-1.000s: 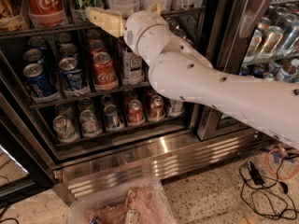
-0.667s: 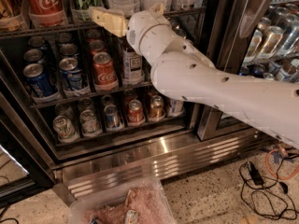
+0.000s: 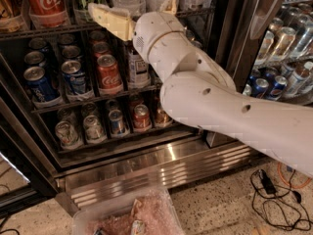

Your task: Pick green can from top shelf of fridge

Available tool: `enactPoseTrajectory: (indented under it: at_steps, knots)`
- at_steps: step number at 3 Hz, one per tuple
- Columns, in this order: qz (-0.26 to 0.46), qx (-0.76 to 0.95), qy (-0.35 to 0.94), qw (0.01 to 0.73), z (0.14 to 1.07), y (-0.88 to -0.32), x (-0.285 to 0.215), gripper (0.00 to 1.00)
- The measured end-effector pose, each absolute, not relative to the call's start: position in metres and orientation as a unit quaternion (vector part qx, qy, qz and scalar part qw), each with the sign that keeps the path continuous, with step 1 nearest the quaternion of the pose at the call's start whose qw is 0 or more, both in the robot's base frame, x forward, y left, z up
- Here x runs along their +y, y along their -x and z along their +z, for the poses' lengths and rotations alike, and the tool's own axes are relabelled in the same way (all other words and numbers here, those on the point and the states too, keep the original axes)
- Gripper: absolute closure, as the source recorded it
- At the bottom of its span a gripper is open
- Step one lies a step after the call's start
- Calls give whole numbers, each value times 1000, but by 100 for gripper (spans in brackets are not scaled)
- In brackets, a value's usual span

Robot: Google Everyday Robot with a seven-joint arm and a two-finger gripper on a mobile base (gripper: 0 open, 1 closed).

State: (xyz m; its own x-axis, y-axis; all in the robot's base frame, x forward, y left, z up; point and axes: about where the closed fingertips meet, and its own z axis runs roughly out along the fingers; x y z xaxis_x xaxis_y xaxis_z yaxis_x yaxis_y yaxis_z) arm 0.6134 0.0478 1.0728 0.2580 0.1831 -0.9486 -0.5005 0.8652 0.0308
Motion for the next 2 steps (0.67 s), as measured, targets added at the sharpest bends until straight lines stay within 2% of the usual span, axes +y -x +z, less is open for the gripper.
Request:
enactPoseTrajectory:
  at_steps: [1,2]
  knots:
    - [227,540,155,796,1085,-570,51,0]
    - [227,540,155,796,1085,-570,51,0]
